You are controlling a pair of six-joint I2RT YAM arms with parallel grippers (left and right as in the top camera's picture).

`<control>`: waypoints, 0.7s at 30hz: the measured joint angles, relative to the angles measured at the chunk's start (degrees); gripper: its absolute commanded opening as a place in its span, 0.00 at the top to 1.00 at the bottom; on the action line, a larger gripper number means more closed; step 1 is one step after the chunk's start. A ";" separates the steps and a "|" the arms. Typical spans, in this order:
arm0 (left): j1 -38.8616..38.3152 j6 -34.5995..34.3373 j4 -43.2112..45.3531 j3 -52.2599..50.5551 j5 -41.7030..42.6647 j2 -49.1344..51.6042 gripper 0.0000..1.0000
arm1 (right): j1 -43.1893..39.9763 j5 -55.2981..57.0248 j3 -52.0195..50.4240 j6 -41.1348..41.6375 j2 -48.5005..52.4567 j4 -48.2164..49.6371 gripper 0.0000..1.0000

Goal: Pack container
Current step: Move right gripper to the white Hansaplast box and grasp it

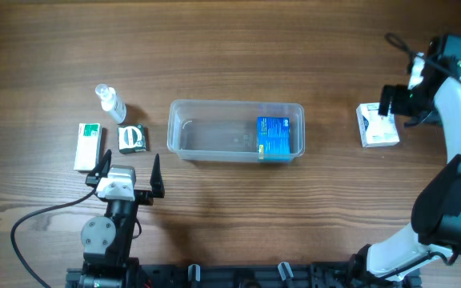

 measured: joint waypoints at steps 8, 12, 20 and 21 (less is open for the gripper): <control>0.00 0.00 -0.02 0.00 0.00 0.00 0.00 | 0.07 -6.93 -11.80 -10.95 0.13 10.60 0.00; 0.00 0.00 -0.02 0.00 0.00 0.00 0.00 | 0.13 -10.01 -11.93 -13.66 0.13 11.10 0.00; 0.00 0.00 -0.02 0.00 0.00 0.00 0.00 | 0.42 -10.58 -14.67 -14.73 0.37 15.21 0.00; 0.00 0.00 -0.02 0.00 0.00 0.00 0.00 | 0.68 -10.01 -15.23 -14.73 0.66 15.63 0.00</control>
